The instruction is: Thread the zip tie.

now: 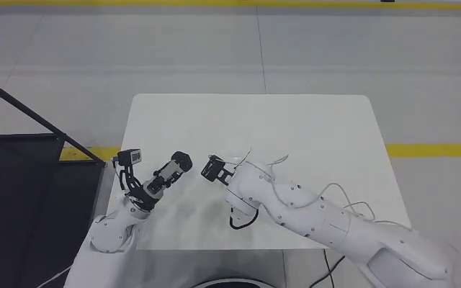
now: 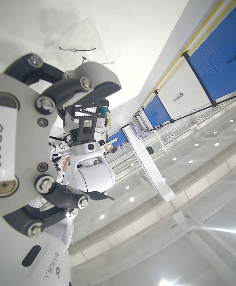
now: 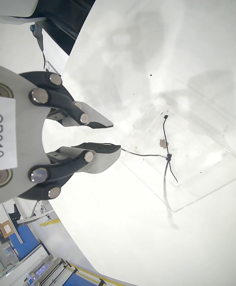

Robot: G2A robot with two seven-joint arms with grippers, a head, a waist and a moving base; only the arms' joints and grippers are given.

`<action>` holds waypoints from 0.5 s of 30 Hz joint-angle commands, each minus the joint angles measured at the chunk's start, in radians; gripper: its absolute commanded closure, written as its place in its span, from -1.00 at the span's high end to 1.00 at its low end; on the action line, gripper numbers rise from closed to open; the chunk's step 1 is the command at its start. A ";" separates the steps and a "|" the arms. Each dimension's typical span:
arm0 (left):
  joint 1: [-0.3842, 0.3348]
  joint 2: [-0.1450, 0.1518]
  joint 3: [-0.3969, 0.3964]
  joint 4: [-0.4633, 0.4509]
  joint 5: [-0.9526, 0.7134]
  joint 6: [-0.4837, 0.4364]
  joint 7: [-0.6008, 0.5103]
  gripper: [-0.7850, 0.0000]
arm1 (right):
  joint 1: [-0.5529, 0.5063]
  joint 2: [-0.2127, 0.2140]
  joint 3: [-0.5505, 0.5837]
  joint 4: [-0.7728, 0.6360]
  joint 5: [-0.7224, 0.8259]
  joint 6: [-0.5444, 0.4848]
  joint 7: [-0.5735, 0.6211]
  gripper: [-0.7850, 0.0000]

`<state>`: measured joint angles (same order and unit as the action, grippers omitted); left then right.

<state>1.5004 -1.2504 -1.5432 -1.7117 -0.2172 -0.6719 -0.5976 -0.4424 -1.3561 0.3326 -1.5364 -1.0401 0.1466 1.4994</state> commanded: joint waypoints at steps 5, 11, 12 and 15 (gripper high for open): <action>0.000 0.000 0.000 0.000 0.000 0.000 0.000 1.00 | -0.017 -0.011 0.020 0.012 -0.020 -0.017 0.000 -0.44; 0.000 0.000 0.000 0.000 0.000 0.000 0.000 1.00 | -0.045 -0.008 0.055 -0.006 -0.063 -0.027 0.002 -0.39; 0.000 0.000 0.000 0.000 0.000 0.000 0.000 1.00 | -0.052 -0.005 0.063 -0.014 -0.075 -0.025 0.003 -0.34; 0.000 0.000 0.000 0.000 0.000 0.000 0.000 1.00 | -0.054 0.011 0.147 -0.051 -0.066 -0.028 -0.018 -0.10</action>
<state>1.5004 -1.2504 -1.5432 -1.7117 -0.2172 -0.6719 -0.5976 -0.4886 -1.3512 0.4461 -1.5731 -1.1173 0.1268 1.4891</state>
